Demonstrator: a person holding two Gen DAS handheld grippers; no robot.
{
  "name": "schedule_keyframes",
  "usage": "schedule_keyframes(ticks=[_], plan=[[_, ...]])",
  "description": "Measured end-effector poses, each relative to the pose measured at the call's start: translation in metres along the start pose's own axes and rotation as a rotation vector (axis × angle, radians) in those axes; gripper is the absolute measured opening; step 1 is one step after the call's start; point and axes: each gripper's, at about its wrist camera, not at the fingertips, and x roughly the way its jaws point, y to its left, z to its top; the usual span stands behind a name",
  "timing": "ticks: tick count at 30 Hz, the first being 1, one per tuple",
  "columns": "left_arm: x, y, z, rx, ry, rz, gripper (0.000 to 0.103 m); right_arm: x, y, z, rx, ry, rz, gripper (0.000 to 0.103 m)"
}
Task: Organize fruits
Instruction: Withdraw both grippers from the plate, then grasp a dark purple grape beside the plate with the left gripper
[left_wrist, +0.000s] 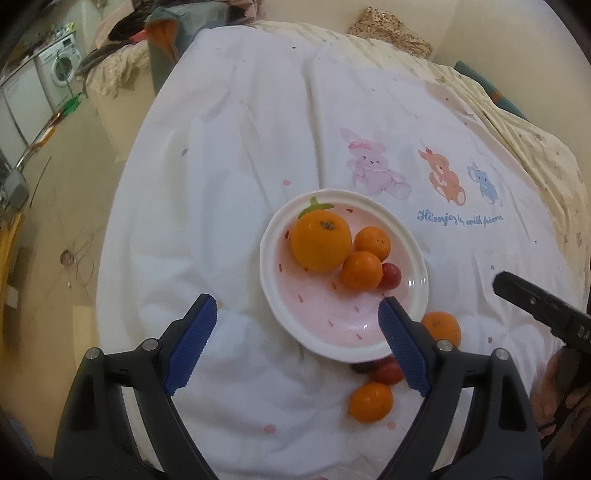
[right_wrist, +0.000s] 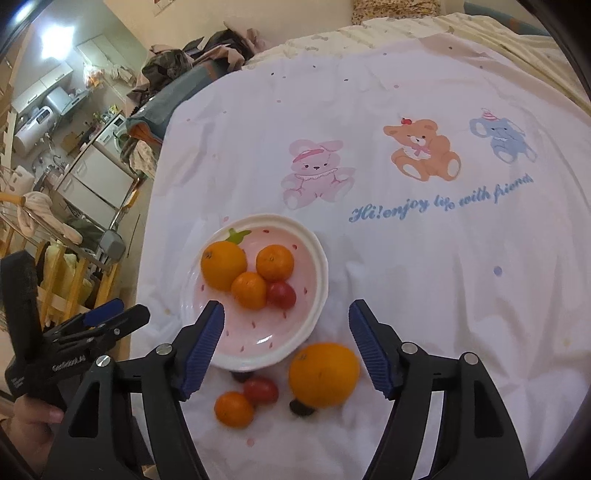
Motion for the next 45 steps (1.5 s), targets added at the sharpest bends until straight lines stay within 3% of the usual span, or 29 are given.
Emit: schedule_keyframes(ticks=[10, 14, 19, 21, 23, 25, 30, 35, 39, 45], plan=[[-0.007, 0.004, -0.021, -0.020, 0.016, 0.014, 0.087, -0.023, -0.023, -0.042, 0.151, 0.012, 0.006, 0.074], [-0.001, 0.004, -0.030, -0.041, 0.051, -0.001, 0.087, -0.025, -0.035, -0.056, 0.216, 0.030, -0.004, 0.074], [0.012, -0.011, -0.045, 0.013, 0.107, -0.032, 0.087, -0.023, -0.048, -0.064, 0.276, 0.045, -0.023, 0.074], [0.019, -0.016, -0.048, 0.025, 0.127, -0.045, 0.083, -0.023, -0.050, -0.064, 0.287, 0.044, -0.028, 0.074], [0.029, -0.021, -0.049, 0.039, 0.152, -0.044, 0.067, -0.023, -0.052, -0.063, 0.297, 0.040, -0.025, 0.074], [0.039, -0.024, -0.049, 0.041, 0.185, -0.044, 0.059, -0.022, -0.053, -0.063, 0.300, 0.039, -0.022, 0.074], [0.060, -0.034, -0.051, 0.039, 0.246, -0.083, 0.056, -0.021, -0.056, -0.061, 0.311, 0.043, -0.020, 0.074], [0.079, -0.052, -0.058, 0.111, 0.281, -0.052, 0.042, -0.019, -0.058, -0.061, 0.319, 0.049, -0.013, 0.074], [0.086, -0.060, -0.059, 0.135, 0.273, -0.046, 0.041, -0.018, -0.058, -0.061, 0.318, 0.055, -0.008, 0.074], [0.093, -0.072, -0.059, 0.175, 0.296, -0.097, 0.040, -0.014, -0.055, -0.059, 0.316, 0.063, 0.004, 0.074]])
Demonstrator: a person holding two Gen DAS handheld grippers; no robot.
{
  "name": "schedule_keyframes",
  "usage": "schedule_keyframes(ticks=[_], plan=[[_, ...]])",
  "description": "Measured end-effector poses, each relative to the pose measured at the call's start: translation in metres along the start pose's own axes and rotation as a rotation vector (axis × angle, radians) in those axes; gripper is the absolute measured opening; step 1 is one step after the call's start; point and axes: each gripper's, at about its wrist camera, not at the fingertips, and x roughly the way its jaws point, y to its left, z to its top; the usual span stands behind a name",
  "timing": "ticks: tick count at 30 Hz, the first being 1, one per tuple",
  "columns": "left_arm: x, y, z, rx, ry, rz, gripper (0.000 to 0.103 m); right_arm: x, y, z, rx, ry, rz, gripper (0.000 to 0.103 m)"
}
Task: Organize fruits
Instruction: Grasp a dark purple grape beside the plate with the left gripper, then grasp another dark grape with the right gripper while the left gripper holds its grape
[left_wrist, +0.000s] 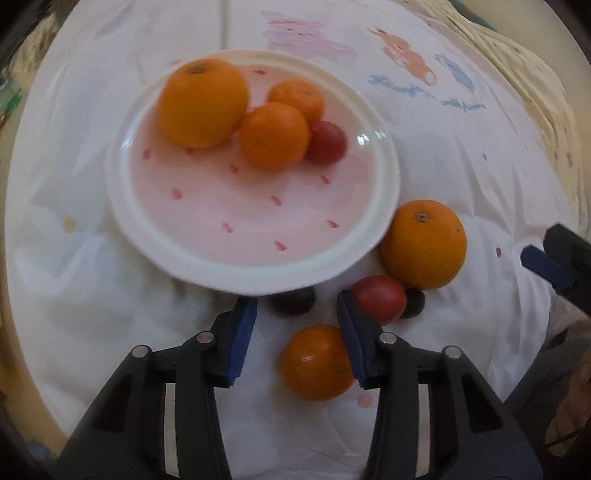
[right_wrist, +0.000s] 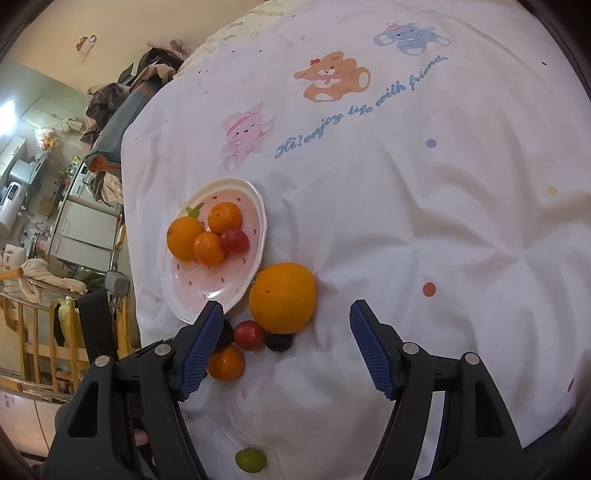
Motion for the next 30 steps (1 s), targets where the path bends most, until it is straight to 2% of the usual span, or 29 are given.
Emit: schedule_keyframes(ticks=[3, 5, 6, 15, 22, 25, 30], plan=[[0.008, -0.003, 0.004, 0.009, -0.005, 0.017, 0.040, 0.002, 0.003, 0.000, -0.004, 0.006, 0.006, 0.074], [0.011, -0.001, 0.007, -0.013, -0.007, 0.041, 0.024, 0.003, 0.004, 0.000, -0.008, 0.008, 0.005, 0.074], [0.011, 0.000, 0.007, -0.018, -0.006, 0.045, 0.021, 0.004, 0.004, 0.000, -0.010, 0.009, 0.002, 0.074], [-0.005, 0.006, -0.003, -0.035, -0.003, 0.026, 0.020, 0.005, 0.004, 0.003, -0.009, 0.006, -0.005, 0.074], [-0.049, 0.025, -0.021, -0.079, -0.046, 0.022, 0.019, 0.011, 0.005, 0.001, -0.012, 0.025, -0.028, 0.074], [-0.077, 0.033, -0.026, -0.092, -0.088, 0.022, 0.020, 0.017, 0.005, -0.004, -0.019, 0.051, -0.040, 0.074], [-0.107, 0.042, -0.037, -0.105, -0.132, 0.021, 0.020, 0.030, 0.013, -0.013, -0.088, 0.093, -0.097, 0.072]])
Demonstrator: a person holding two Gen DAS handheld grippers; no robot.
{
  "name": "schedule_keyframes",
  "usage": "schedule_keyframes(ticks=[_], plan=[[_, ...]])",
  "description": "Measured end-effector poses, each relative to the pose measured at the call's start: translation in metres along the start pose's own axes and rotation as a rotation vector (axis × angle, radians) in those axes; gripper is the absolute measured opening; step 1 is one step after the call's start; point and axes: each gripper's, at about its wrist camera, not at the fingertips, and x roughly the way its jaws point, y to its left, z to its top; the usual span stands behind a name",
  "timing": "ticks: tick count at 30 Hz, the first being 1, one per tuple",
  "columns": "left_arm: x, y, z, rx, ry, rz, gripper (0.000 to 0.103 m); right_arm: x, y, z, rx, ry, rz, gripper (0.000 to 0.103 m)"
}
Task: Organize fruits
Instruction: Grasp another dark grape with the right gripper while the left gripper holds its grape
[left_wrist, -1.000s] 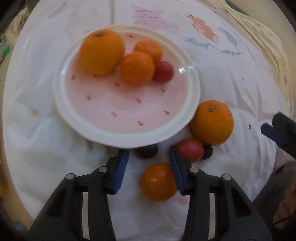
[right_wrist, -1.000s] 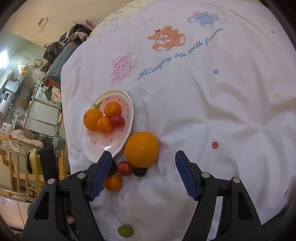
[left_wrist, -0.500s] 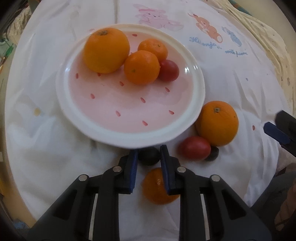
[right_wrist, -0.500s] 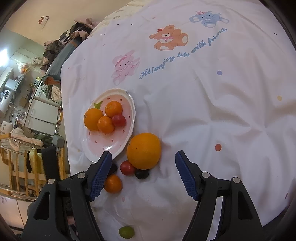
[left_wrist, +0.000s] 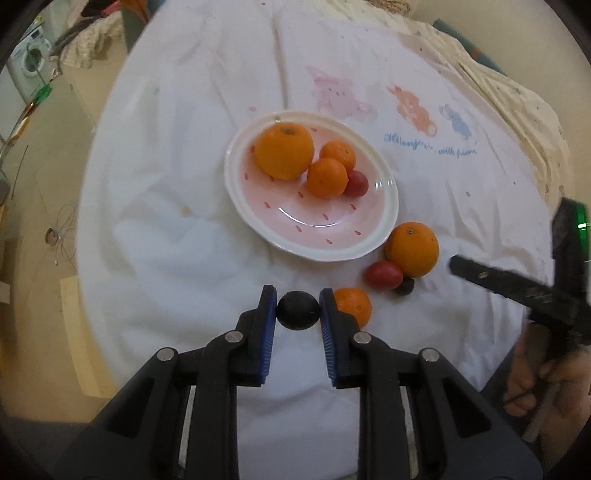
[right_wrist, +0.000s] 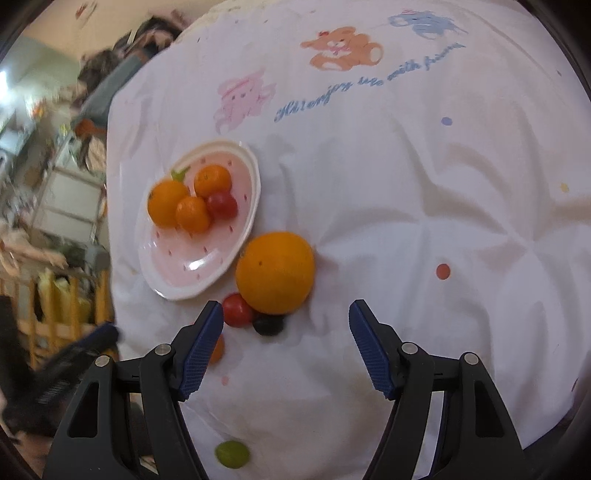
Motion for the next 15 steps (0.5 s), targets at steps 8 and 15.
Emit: schedule_keyframes(ticks=[8, 15], plan=[[-0.011, 0.011, -0.002, -0.044, -0.060, -0.011, 0.020, 0.032, 0.039, -0.020, -0.240, 0.066, -0.126, 0.058], [-0.007, 0.013, 0.000, -0.053, -0.053, -0.011, 0.020, 0.052, 0.057, -0.027, -0.387, 0.070, -0.213, 0.051]])
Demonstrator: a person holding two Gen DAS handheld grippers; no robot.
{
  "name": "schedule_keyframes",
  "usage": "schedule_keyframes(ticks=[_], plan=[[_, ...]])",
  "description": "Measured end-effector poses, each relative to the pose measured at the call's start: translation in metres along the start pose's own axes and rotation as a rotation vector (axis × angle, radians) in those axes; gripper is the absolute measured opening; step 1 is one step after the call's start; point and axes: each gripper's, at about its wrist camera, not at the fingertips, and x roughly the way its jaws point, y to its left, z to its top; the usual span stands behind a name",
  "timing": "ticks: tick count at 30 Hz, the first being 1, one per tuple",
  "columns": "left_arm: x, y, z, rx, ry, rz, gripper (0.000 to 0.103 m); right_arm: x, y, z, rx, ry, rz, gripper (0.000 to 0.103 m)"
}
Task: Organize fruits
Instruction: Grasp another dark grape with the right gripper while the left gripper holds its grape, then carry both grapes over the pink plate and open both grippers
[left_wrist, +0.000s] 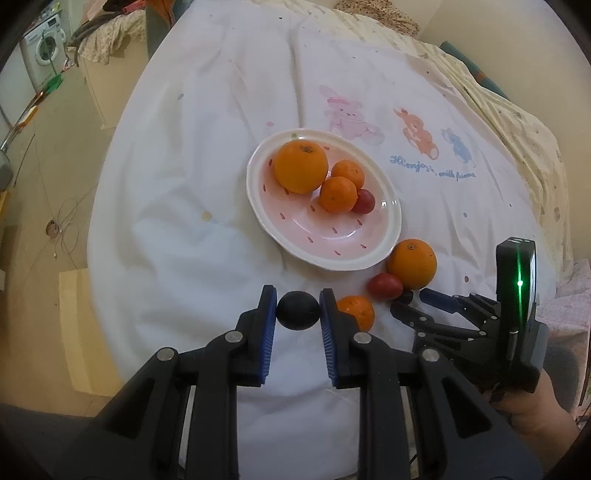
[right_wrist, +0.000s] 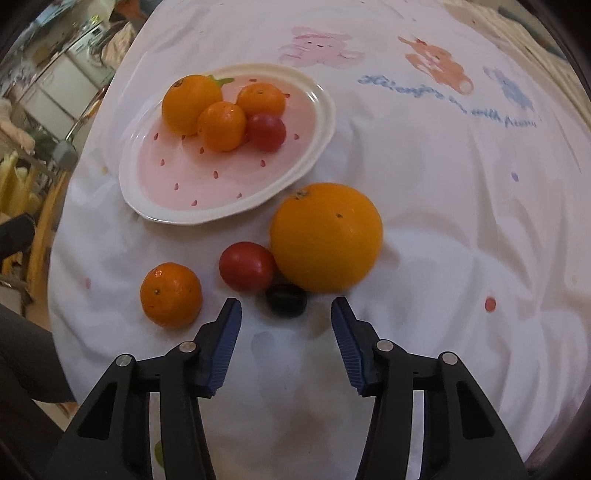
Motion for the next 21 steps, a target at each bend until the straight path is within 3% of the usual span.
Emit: schedule_keyframes(ticks=[5, 10, 15, 21], plan=[[0.002, 0.003, 0.001, -0.010, 0.004, 0.002, 0.020, 0.009, 0.003, 0.003, -0.015, 0.013, -0.021, 0.040], [0.003, 0.002, 0.001, 0.000, 0.000, 0.011, 0.020, 0.016, 0.007, 0.004, -0.028, 0.014, -0.036, 0.037], [0.005, 0.001, 0.000, 0.000, 0.002, 0.025, 0.020, 0.012, 0.003, 0.002, 0.009, 0.009, 0.004, 0.026], [0.008, 0.000, 0.001, 0.014, -0.004, 0.051, 0.020, 0.005, -0.001, -0.002, 0.025, 0.005, 0.036, 0.026]])
